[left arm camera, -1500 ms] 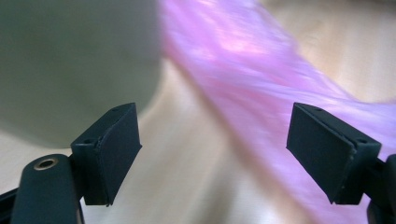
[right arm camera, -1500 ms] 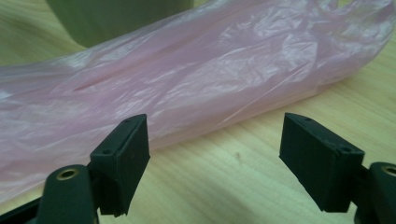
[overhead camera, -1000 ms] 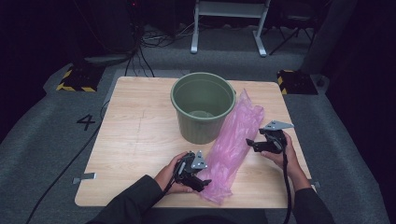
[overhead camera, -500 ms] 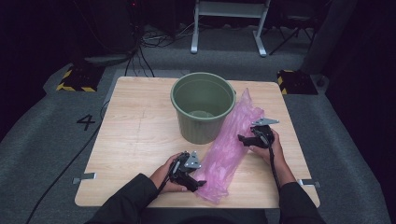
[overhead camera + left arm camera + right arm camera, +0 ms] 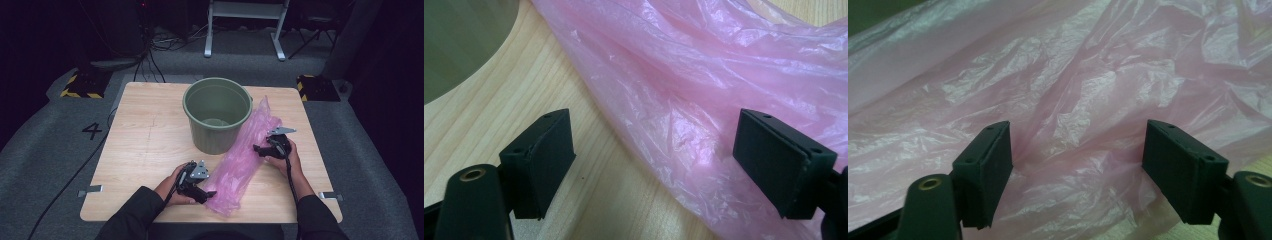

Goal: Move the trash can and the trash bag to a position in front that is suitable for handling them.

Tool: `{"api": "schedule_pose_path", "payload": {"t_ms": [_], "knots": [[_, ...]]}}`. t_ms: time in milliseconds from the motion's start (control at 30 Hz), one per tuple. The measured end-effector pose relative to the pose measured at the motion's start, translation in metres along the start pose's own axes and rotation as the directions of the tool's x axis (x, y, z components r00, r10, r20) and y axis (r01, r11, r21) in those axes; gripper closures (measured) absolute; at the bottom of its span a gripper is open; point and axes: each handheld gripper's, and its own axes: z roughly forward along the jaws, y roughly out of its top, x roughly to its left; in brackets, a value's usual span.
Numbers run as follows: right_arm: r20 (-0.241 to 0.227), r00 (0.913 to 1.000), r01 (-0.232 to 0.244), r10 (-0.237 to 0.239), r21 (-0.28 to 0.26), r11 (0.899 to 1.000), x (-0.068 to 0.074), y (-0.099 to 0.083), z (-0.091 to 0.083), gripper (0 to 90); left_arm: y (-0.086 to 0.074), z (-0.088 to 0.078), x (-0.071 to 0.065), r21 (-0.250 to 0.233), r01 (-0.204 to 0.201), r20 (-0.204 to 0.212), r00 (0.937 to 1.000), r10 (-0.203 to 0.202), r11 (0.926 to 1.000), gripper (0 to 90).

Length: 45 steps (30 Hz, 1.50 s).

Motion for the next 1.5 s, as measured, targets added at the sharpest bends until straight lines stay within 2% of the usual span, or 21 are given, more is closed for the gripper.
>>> {"api": "schedule_pose_path", "payload": {"t_ms": [67, 100, 267, 433, 633, 700, 867, 1200, 1500], "knots": [[0.001, 1.0000, 0.003, -0.003, -0.001, 1.000, 0.001, 0.000, 0.000, 32.2, -0.001, -0.001, 0.001, 0.001, -0.001, -0.007, 1.0000, 0.001, 1.0000, 16.5], [-0.002, 0.9999, 0.011, -0.011, -0.002, 1.000, 0.001, 0.000, 0.000, 35.4, -0.002, -0.001, 0.000, -0.007, 0.012, -0.008, 0.9999, -0.012, 0.9999, 16.5], [-0.037, 0.9981, 0.049, -0.049, -0.005, 0.999, 0.004, 0.001, -0.003, 55.1, -0.006, -0.006, 0.004, -0.007, 0.007, -0.004, 1.0000, -0.007, 0.9999, 16.5], [-0.052, 0.9974, 0.050, -0.050, -0.005, 0.999, 0.002, 0.001, -0.004, 72.6, -0.010, -0.010, 0.011, -0.005, 0.009, -0.010, 0.9999, -0.009, 0.9999, 16.5], [-0.050, 0.9972, 0.054, -0.056, -0.027, 0.998, 0.001, 0.001, -0.007, 85.2, -0.011, -0.010, 0.016, -0.007, 0.015, -0.014, 0.9998, -0.015, 0.9999, 15.8], [-0.043, 0.9967, 0.066, -0.068, -0.052, 0.996, 0.003, 0.000, -0.009, 87.0, -0.011, -0.010, 0.016, -0.006, 0.015, -0.013, 0.9998, -0.015, 0.9999, 15.3], [-0.022, 0.9930, 0.114, -0.116, -0.074, 0.991, 0.011, 0.002, -0.012, 88.6, -0.011, -0.010, 0.016, -0.004, 0.014, -0.014, 0.9998, -0.014, 0.9999, 14.9], [-0.018, 0.9939, 0.104, -0.108, -0.167, 0.981, 0.011, 0.005, -0.030, 89.9, -0.010, -0.010, 0.018, -0.005, 0.022, -0.021, 0.9995, -0.022, 0.9997, 14.6], [-0.012, 0.9924, 0.115, -0.122, -0.260, 0.959, 0.018, 0.009, -0.056, 90.0, -0.009, -0.009, 0.017, -0.008, 0.039, -0.035, 0.9986, -0.040, 0.9992, 14.6]]}}
